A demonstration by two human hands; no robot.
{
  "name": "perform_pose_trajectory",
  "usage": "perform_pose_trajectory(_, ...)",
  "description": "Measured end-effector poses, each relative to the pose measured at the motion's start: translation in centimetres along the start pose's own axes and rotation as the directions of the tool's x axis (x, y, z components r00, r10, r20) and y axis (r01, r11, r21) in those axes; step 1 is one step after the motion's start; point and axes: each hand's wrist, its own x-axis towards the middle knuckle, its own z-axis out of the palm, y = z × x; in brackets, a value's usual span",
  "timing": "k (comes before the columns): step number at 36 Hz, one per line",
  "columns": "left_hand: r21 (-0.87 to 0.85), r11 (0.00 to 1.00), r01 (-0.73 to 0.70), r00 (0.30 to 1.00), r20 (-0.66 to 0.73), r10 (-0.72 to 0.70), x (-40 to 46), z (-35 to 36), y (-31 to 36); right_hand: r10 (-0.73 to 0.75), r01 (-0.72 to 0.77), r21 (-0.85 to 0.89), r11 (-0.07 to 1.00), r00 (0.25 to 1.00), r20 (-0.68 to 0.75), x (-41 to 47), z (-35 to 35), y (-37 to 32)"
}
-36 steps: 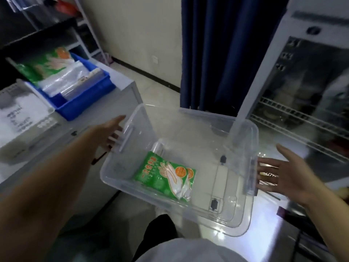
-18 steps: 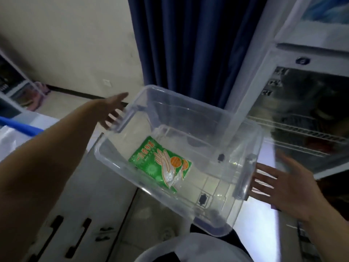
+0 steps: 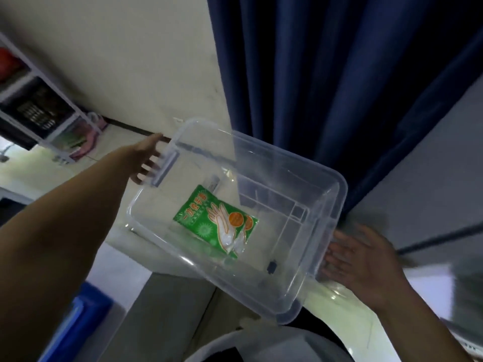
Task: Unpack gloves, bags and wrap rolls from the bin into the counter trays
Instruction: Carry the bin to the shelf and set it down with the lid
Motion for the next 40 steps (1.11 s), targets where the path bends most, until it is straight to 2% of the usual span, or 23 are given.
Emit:
perform_pose_trajectory(4, -0.107, 0.993, 0.042, 0.995, -0.088, -0.051, 3.6, -5.6, 0.0, 0.037, -0.033, -0.074, 0.997, 0.998, 0.056, 5.5, 6.6, -4.1)
perform_pose_trajectory(7, -0.161, 0.984, 0.078, 0.973, -0.203, -0.11, 6.3, -9.7, -1.0, 0.06, -0.044, -0.178, 0.983, 0.995, 0.084, 8.9, 12.9, -6.7)
perform_pose_trajectory(10, -0.234, 0.965, 0.12, 0.953, -0.247, -0.178, 9.3, -14.6, -2.6, 0.066, -0.03, -0.284, 0.958, 0.991, 0.12, 12.3, 19.7, -8.4)
perform_pose_trajectory(19, -0.418, 0.872, 0.255, 0.898, -0.232, -0.374, 20.7, -29.6, -8.0, 0.163, -0.054, -0.556, 0.829, 0.975, 0.148, 23.1, 42.3, -10.6)
perform_pose_trajectory(24, -0.488, 0.816, 0.308, 0.888, -0.16, -0.431, 23.0, -36.2, -9.0, 0.262, -0.096, -0.624, 0.775, 0.948, 0.18, 26.8, 53.2, -12.2)
perform_pose_trajectory(30, -0.597, 0.748, 0.29, 0.867, -0.166, -0.469, 26.0, -43.6, -9.5, 0.289, -0.078, -0.695, 0.715, 0.938, 0.192, 33.1, 66.6, -13.1)
perform_pose_trajectory(34, -0.691, 0.665, 0.283, 0.852, -0.137, -0.505, 29.6, -48.2, -11.9, 0.349, -0.086, -0.75, 0.656, 0.915, 0.201, 37.8, 76.2, -13.3)
perform_pose_trajectory(40, -0.816, 0.513, 0.268, 0.835, -0.068, -0.545, 34.8, -54.7, -16.0, 0.364, 0.007, -0.854, 0.521, 0.903, 0.229, 45.7, 92.4, -11.4)
